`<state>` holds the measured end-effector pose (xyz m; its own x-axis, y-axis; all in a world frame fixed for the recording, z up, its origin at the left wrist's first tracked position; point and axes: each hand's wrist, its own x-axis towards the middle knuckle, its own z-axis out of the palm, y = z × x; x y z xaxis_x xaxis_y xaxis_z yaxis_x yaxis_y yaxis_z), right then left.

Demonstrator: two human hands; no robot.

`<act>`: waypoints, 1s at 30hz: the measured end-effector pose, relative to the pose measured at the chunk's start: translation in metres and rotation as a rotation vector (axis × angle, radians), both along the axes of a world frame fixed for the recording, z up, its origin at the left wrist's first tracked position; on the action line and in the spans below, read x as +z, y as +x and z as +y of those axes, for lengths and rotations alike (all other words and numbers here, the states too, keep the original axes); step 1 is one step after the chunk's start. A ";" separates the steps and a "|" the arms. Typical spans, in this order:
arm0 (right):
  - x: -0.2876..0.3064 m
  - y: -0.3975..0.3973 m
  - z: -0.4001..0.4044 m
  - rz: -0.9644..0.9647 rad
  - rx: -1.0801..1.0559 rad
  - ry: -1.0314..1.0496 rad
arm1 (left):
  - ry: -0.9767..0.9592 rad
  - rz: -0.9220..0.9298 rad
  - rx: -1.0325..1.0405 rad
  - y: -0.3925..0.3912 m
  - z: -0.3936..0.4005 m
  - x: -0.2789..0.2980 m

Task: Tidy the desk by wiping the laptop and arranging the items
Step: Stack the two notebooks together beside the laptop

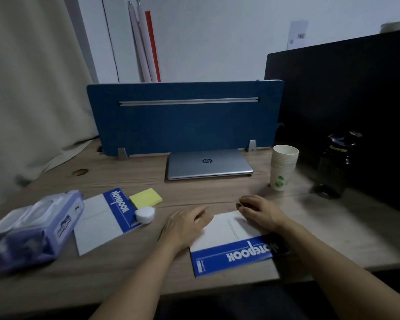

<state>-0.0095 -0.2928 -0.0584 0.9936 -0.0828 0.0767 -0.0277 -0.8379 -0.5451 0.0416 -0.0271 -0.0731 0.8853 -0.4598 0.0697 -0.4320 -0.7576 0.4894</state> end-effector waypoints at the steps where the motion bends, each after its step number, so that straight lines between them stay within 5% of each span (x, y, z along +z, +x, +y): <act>1: -0.001 -0.011 0.002 0.003 -0.002 -0.014 | 0.019 0.006 -0.015 -0.011 0.003 -0.001; 9: -0.007 -0.067 0.018 -0.030 -0.005 -0.026 | 0.084 -0.105 -0.002 -0.059 0.008 -0.001; 15: -0.009 -0.082 0.021 -0.028 -0.069 0.094 | 0.090 0.103 0.060 -0.064 0.009 0.020; 18: -0.012 -0.077 0.021 -0.033 -0.098 0.196 | 0.054 0.004 0.124 -0.074 0.014 0.017; 24: -0.012 -0.060 0.044 -0.067 -0.191 0.658 | -0.573 0.007 0.194 -0.076 0.031 0.014; 30: -0.013 -0.031 0.106 -0.067 0.008 0.805 | -0.755 -0.038 0.198 -0.063 0.044 0.007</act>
<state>-0.0404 -0.1866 -0.0713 0.9899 -0.1306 0.0558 0.0306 -0.1873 -0.9818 -0.0216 0.0164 -0.0660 0.9368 -0.1093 0.3324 -0.3499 -0.2900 0.8908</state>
